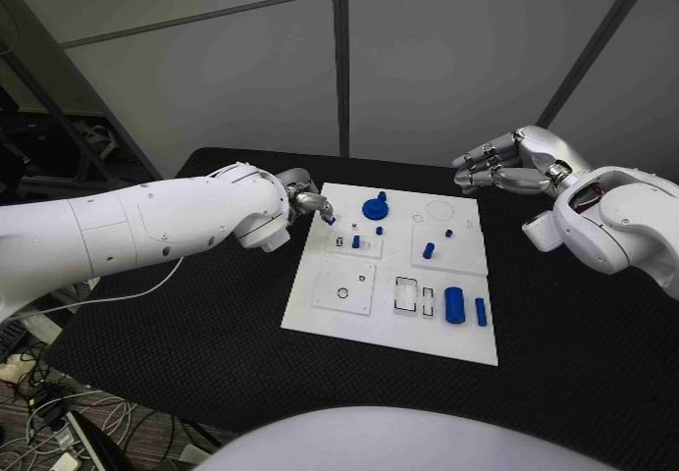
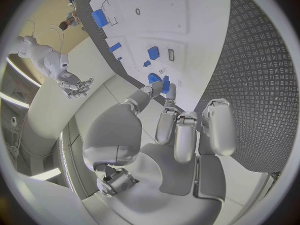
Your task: Assemble the parts on the task board
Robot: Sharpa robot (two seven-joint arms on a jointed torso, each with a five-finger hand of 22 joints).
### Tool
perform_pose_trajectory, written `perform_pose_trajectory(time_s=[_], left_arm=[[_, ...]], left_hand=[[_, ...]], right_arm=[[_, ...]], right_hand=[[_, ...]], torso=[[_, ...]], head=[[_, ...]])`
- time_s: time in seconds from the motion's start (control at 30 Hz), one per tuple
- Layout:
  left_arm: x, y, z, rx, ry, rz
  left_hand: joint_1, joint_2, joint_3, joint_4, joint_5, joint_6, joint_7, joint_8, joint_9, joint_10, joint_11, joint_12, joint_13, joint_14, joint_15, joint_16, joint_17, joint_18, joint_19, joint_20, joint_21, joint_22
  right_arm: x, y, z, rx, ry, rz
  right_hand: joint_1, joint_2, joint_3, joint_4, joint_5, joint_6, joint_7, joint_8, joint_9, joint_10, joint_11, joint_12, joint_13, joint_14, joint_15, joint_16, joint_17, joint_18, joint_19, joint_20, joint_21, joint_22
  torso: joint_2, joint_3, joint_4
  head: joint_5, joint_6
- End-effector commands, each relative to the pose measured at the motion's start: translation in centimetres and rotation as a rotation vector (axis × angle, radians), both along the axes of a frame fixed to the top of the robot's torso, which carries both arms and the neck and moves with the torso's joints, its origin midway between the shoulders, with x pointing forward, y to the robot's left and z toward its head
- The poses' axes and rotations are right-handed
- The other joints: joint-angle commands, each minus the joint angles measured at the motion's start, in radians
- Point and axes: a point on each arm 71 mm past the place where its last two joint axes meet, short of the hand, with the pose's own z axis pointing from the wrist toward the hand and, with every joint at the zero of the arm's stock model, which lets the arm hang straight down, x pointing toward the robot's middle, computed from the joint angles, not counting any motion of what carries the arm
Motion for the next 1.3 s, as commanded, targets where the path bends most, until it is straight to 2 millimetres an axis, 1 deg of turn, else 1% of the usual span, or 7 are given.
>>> perform_pose_trajectory(time_s=[0.03,0.1,0.3,0.43,0.77,0.9,1.3], left_arm=[[-0.1,-0.2,0.0,-0.005,-0.035,0.052],[-0.2,-0.4,-0.3,0.005,-0.032,0.041],[-0.4,-1.0,-0.8,0.032,-0.014,0.017],[-0.5,-1.3,-1.2,0.059,0.021,-0.007],[-0.3,-1.7,-1.9,0.1,0.049,-0.029],[-0.2,-1.7,-2.0,0.112,0.055,-0.034],[-0.1,-1.9,-2.1,0.134,0.053,-0.057]], left_hand=[[-0.007,0.011,0.1,0.091,-0.002,0.072,-0.062,-0.003,0.128,0.037,-0.026,0.003,0.095,0.099,-0.013,0.002,0.263,0.008,0.016,-0.008,0.002,0.186],[-0.011,0.011,0.102,0.091,-0.005,0.073,-0.062,-0.004,0.128,0.038,-0.026,0.003,0.096,0.099,-0.013,0.002,0.263,0.008,0.016,-0.008,0.002,0.186],[-0.02,0.013,0.104,0.094,-0.017,0.077,-0.063,-0.005,0.13,0.04,-0.027,0.005,0.099,0.099,-0.013,0.002,0.263,0.007,0.016,-0.009,0.003,0.187],[-0.03,0.017,0.107,0.098,-0.041,0.08,-0.064,-0.008,0.132,0.043,-0.028,0.005,0.101,0.099,-0.014,0.002,0.263,0.007,0.017,-0.009,0.002,0.187],[-0.03,0.021,0.109,0.098,-0.041,0.08,-0.065,-0.009,0.132,0.043,-0.028,0.005,0.102,0.099,-0.014,0.002,0.263,0.007,0.017,-0.009,0.003,0.188],[-0.03,0.021,0.109,0.098,-0.041,0.08,-0.065,-0.009,0.132,0.043,-0.028,0.005,0.102,0.099,-0.014,0.002,0.263,0.007,0.017,-0.009,0.003,0.188],[-0.032,0.023,0.11,0.1,-0.043,0.081,-0.065,-0.01,0.133,0.043,-0.028,0.006,0.103,0.099,-0.014,0.002,0.263,0.007,0.017,-0.009,0.004,0.188]], right_arm=[[0.0,0.0,0.2,0.0,-0.006,0.007],[0.1,0.0,0.2,-0.002,-0.007,0.007],[0.1,0.1,0.2,-0.006,-0.01,0.008],[0.1,0.1,0.2,-0.008,-0.012,0.01],[0.1,0.3,0.2,-0.008,-0.013,0.014],[0.1,0.2,0.2,-0.008,-0.012,0.014],[0.1,0.4,0.1,-0.007,-0.013,0.016]], right_hand=[[0.004,-0.008,0.001,0.005,0.006,-0.005,0.0,0.003,-0.001,-0.008,0.002,-0.001,-0.002,-0.001,0.003,-0.005,-0.001,0.007,0.007,-0.002,-0.005,-0.001],[0.006,-0.009,0.001,0.005,0.006,-0.005,0.0,0.003,-0.001,-0.008,0.002,-0.002,-0.002,-0.001,0.003,-0.005,-0.002,0.007,0.007,-0.002,-0.006,-0.003],[0.006,-0.009,0.001,0.005,0.006,-0.005,0.0,0.003,-0.001,-0.008,0.002,-0.002,-0.002,-0.001,0.003,-0.005,-0.002,0.007,0.007,-0.002,-0.006,-0.003],[0.006,-0.009,0.002,0.006,0.008,-0.005,0.001,0.003,-0.001,-0.009,0.002,-0.002,-0.002,-0.002,0.003,-0.005,-0.003,0.007,0.008,-0.002,-0.006,-0.004],[0.007,-0.009,0.002,0.007,0.01,-0.005,0.001,0.003,-0.001,-0.009,0.002,-0.002,-0.002,-0.001,0.003,-0.005,-0.004,0.007,0.008,-0.002,-0.007,-0.005],[0.007,-0.009,0.002,0.007,0.01,-0.005,0.001,0.003,-0.001,-0.009,0.002,-0.002,-0.002,-0.001,0.003,-0.005,-0.004,0.007,0.008,-0.002,-0.007,-0.005],[0.006,-0.009,0.002,0.01,0.014,-0.006,0.001,0.003,-0.002,-0.009,0.003,-0.001,-0.002,-0.001,0.004,-0.005,-0.007,0.006,0.009,-0.002,-0.007,-0.008]], torso=[[0.0,0.0003,0.0008],[-0.002,0.0017,0.0003],[0.001,-0.0004,-0.0008],[0.001,0.0002,-0.0002],[0.003,-0.0005,-0.0007],[0.003,0.0007,0.0003],[0.002,0.001,0.0009]], head=[[0.0,0.002],[0.0,0.0],[-0.005,0.001],[-0.007,0.002],[-0.012,0.0],[-0.014,-0.004],[-0.024,-0.011]])
